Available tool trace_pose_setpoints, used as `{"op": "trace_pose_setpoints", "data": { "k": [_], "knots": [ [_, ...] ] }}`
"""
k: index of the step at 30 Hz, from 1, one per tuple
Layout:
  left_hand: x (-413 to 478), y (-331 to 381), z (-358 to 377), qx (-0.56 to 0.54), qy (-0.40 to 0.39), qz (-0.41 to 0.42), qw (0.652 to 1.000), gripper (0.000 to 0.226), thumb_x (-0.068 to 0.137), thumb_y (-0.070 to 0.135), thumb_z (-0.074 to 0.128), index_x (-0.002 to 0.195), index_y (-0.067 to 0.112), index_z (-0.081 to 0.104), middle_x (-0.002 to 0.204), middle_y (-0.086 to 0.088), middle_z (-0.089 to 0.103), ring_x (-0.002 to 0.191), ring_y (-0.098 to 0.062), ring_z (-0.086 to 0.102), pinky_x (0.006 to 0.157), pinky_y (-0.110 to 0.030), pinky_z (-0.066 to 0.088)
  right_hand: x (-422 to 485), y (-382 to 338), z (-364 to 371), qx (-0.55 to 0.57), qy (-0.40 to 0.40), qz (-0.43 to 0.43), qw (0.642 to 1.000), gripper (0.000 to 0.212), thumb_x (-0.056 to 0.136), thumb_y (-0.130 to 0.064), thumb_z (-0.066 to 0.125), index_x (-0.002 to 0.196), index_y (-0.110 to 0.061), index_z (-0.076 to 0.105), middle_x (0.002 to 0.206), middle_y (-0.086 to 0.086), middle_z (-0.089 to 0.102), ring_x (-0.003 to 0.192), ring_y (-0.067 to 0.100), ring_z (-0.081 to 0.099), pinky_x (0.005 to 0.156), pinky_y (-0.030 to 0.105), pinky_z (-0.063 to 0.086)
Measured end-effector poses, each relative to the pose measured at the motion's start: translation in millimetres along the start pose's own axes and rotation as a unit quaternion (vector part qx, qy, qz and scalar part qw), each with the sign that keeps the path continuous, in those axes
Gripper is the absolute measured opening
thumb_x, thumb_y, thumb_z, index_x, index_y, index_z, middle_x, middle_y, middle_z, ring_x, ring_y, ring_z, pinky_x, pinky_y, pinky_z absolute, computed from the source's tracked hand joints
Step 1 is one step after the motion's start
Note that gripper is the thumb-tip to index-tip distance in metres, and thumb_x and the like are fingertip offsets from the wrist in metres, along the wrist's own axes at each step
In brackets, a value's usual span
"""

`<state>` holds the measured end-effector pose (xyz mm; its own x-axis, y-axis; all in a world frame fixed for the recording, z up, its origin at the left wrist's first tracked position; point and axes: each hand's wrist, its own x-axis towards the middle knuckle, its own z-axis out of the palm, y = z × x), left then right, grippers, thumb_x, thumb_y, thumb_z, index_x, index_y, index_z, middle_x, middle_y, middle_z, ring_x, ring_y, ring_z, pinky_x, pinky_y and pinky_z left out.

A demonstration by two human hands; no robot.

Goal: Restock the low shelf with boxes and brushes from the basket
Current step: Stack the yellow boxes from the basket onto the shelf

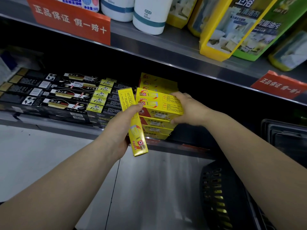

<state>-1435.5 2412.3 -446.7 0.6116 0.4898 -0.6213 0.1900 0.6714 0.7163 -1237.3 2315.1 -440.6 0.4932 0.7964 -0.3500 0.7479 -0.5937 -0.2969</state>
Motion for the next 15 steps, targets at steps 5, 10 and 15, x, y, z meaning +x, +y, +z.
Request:
{"op": "trace_pose_setpoints", "data": {
  "k": [5, 10, 15],
  "knots": [
    [-3.5, 4.1, -4.4, 0.058, -0.027, 0.006, 0.998, 0.05, 0.078, 0.04, 0.069, 0.121, 0.019, 0.056, 0.103, -0.005, 0.069, 0.089, -0.024, 0.066, 0.072, -0.033, 0.05, -20.9, -17.7, -9.1, -0.013, 0.068, -0.016, 0.997, 0.093, 0.073, -0.057, 0.069, 0.147, -0.027, 0.022, 0.145, 0.004, 0.03, 0.133, 0.023, 0.026, 0.105, 0.035, 0.029],
    [-12.8, 11.0, -2.3, 0.169, -0.083, 0.015, 0.982, 0.059, 0.062, 0.03, 0.074, 0.113, 0.016, 0.05, 0.092, -0.007, 0.059, 0.078, -0.021, 0.057, 0.066, -0.034, 0.046, -54.2, -52.8, -17.4, 0.103, 0.101, -0.165, 0.976, 0.088, 0.075, -0.03, 0.075, 0.144, -0.041, 0.021, 0.148, -0.006, 0.025, 0.137, 0.013, 0.024, 0.112, 0.036, 0.028],
    [-24.5, 20.5, -5.0, 0.283, -0.134, 0.1, 0.944, 0.032, 0.071, 0.039, 0.073, 0.099, 0.028, 0.063, 0.086, 0.006, 0.07, 0.076, -0.008, 0.067, 0.063, -0.025, 0.053, -63.6, -67.0, -22.7, -0.006, 0.12, -0.259, 0.958, 0.056, 0.074, -0.025, 0.078, 0.124, -0.034, 0.056, 0.136, -0.009, 0.042, 0.127, 0.013, 0.034, 0.1, 0.016, 0.026]
  ]
}}
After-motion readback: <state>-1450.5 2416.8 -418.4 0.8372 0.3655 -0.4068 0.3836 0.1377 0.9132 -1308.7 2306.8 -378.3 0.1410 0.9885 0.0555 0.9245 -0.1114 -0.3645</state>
